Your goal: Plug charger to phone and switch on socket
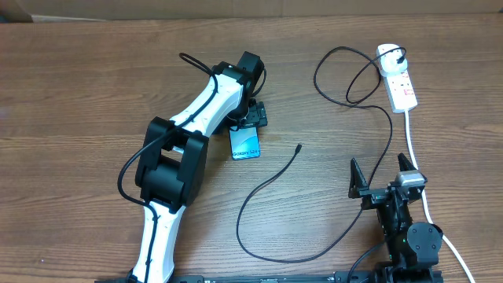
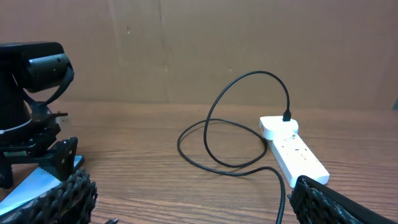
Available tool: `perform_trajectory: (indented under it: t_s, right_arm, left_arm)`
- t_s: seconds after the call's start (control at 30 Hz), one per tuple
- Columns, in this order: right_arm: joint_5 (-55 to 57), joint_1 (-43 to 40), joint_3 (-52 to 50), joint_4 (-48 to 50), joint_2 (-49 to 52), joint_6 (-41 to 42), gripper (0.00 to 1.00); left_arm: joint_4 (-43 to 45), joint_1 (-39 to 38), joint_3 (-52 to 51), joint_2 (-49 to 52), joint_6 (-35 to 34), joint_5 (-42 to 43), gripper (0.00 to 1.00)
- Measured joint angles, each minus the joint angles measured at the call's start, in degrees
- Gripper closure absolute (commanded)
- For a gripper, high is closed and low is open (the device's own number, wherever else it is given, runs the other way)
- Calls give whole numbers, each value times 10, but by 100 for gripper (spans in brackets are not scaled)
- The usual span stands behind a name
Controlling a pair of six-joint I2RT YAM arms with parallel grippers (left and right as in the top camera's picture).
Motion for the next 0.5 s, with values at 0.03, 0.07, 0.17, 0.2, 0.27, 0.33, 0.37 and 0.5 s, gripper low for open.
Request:
perform_trajectory:
  t_s: [0.03,0.07,0.17,0.2,0.27,0.33,0.37,0.5]
  right_arm:
    - [0,0,0,0,0,0,0]
    - [0,0,0,0,0,0,0]
    - [0,0,0,0,0,0,0]
    - [0,0,0,0,0,0,0]
    - [0,0,0,0,0,0,0]
    - [0,0,0,0,0,0,0]
    - [0,0,0,0,0,0,0]
    - [0,0,0,0,0,0,0]
  left_arm:
    - [1,0,0,0,0,1,0]
    - [2,0,0,0,-1,1,0]
    - [8,0,0,0,-2,1,0]
    - [9,0,0,0,-2,1,0]
    - [9,0,0,0,-2,1,0]
    - [8,0,0,0,-2,2,0]
    - [7,0,0,0,-2,2,0]
    - [2,-1,0,0,-2,6,0]
